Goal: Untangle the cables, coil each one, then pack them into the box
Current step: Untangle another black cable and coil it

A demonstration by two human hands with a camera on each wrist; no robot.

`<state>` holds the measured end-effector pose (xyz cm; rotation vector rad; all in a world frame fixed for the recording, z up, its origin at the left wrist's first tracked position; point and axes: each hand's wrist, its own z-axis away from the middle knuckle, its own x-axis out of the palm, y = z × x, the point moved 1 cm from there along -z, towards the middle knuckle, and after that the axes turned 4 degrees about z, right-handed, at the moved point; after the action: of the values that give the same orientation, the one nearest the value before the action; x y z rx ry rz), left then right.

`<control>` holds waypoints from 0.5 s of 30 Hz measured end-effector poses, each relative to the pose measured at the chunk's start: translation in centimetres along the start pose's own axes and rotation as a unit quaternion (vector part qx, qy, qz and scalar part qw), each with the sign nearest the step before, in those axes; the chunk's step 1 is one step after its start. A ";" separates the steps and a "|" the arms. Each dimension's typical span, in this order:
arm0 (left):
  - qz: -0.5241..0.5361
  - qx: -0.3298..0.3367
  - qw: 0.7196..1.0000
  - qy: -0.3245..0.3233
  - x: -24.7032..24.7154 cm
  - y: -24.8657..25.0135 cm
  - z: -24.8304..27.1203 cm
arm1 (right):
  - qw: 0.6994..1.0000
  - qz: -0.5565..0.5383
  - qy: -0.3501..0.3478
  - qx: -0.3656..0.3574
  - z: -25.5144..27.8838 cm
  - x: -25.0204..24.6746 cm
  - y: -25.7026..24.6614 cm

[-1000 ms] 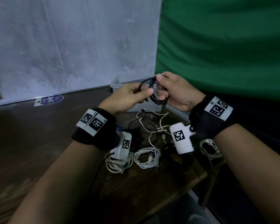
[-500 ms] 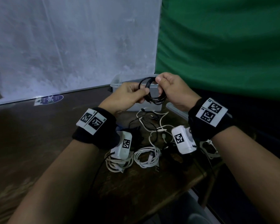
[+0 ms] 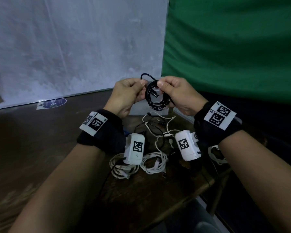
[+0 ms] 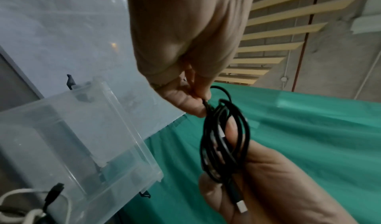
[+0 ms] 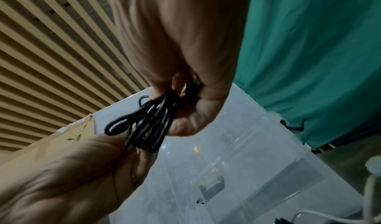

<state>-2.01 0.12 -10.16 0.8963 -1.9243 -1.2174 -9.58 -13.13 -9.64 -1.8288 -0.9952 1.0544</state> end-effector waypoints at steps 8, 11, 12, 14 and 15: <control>0.075 -0.093 0.990 -0.072 0.6 0.0 0.3 | 0.998 -0.035 0.052 -0.018 -0.4 0.1 0.1; 0.040 -0.083 0.993 -0.071 0.5 -0.5 0.2 | 0.997 -0.052 0.053 -0.023 -0.5 0.1 0.3; 0.025 -0.079 0.993 -0.080 0.5 -0.5 0.2 | 0.997 -0.060 0.045 -0.020 -0.6 0.1 0.4; -0.014 -0.071 0.992 -0.100 0.7 -0.6 0.4 | 0.996 -0.087 0.028 -0.004 -0.6 0.0 0.4; -0.038 -0.066 0.992 -0.104 0.8 -0.6 0.5 | 0.994 -0.102 0.024 0.008 -0.6 -0.1 0.3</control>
<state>-2.76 -0.52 -10.69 0.8061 -1.9575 -1.5177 -9.03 -13.50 -9.69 -1.6898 -1.1154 0.8889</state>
